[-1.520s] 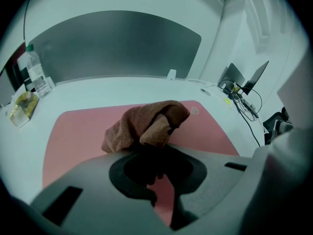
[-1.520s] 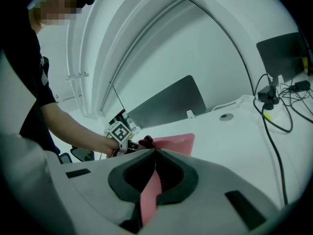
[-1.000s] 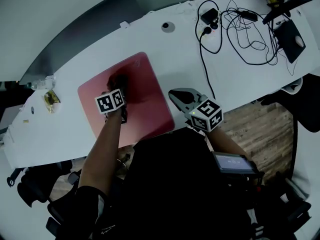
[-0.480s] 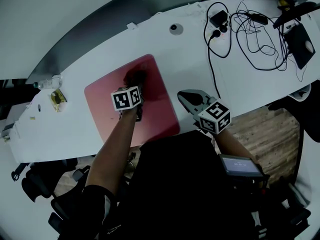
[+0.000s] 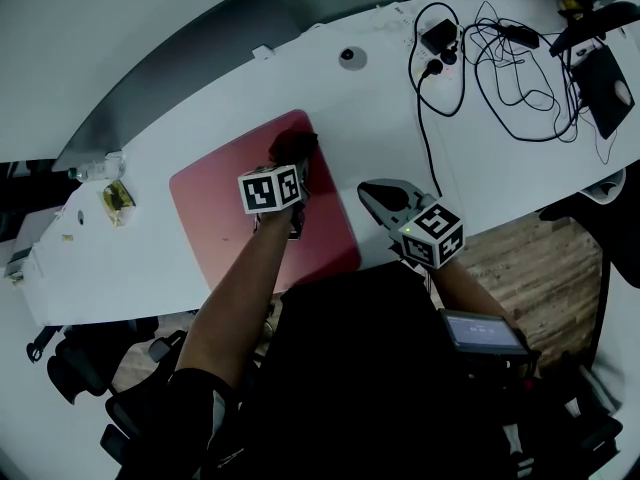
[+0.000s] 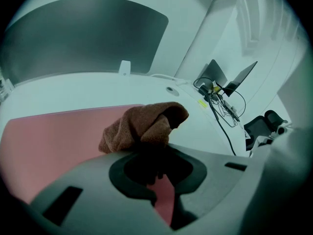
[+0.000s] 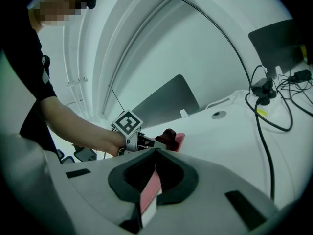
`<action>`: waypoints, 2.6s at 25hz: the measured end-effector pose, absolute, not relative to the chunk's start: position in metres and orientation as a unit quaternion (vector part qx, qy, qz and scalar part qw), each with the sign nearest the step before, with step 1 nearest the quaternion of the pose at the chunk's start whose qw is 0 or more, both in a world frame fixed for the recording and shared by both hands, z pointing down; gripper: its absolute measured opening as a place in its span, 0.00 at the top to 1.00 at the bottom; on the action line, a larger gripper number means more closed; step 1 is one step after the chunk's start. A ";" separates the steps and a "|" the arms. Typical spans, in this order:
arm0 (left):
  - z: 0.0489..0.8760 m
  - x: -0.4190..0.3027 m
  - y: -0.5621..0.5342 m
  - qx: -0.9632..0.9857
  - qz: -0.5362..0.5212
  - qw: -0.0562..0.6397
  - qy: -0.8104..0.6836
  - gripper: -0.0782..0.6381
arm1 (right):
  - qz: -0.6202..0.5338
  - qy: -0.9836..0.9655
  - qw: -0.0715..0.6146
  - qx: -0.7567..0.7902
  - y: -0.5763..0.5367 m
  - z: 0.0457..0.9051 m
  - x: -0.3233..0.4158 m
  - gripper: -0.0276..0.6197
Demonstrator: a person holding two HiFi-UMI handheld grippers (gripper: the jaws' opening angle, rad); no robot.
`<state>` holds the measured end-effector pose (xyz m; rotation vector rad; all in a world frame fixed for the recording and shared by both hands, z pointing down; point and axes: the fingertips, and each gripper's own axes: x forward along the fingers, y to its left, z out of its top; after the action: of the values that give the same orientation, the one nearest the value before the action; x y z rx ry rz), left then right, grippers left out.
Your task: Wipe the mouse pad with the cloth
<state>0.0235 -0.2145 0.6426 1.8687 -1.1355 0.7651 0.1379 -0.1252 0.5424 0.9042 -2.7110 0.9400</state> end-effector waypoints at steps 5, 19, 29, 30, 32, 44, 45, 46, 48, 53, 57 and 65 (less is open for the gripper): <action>0.631 0.049 -0.217 0.753 0.263 0.433 -0.420 0.81 | 0.314 -0.897 0.068 0.304 -0.127 0.545 0.140 0.92; 0.601 0.075 -0.270 0.778 0.095 0.518 -0.342 0.81 | 0.317 -0.893 0.079 0.308 -0.124 0.547 0.143 0.92; 0.620 0.001 -0.274 0.741 0.138 0.496 -0.430 0.81 | 0.311 -0.895 0.088 0.308 -0.119 0.543 0.128 0.92; 0.620 -0.005 -0.274 0.739 0.140 0.494 -0.436 0.81 | 0.311 -0.895 0.089 0.308 -0.118 0.543 0.126 0.92; 0.621 -0.016 -0.273 0.736 0.145 0.489 -0.444 0.81 | 0.309 -0.895 0.090 0.308 -0.116 0.542 0.120 0.92; 0.624 -0.074 -0.258 0.728 0.156 0.479 -0.465 0.81 | 0.300 -0.900 0.100 0.300 -0.106 0.534 0.079 0.92; 0.624 -0.079 -0.257 0.727 0.156 0.479 -0.467 0.81 | 0.299 -0.900 0.101 0.300 -0.105 0.533 0.076 0.92; 0.624 -0.084 -0.255 0.726 0.156 0.479 -0.469 0.81 | 0.298 -0.901 0.102 0.299 -0.104 0.533 0.074 0.92; 0.624 -0.095 -0.253 0.725 0.156 0.477 -0.473 0.81 | 0.297 -0.901 0.105 0.298 -0.101 0.532 0.068 0.92; 0.623 -0.120 -0.246 0.722 0.155 0.471 -0.482 0.81 | 0.292 -0.904 0.112 0.291 -0.096 0.532 0.052 0.92; 0.624 -0.136 -0.239 0.720 0.155 0.467 -0.489 0.81 | 0.286 -0.908 0.115 0.285 -0.094 0.530 0.040 0.92; 0.628 -0.175 -0.230 0.713 0.161 0.458 -0.506 0.81 | 0.279 -0.912 0.127 0.272 -0.089 0.528 0.017 0.92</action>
<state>-0.1747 -0.2300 0.6283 1.7569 -1.2467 0.3966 0.0171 -0.0891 0.5277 0.7924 -2.6555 0.8114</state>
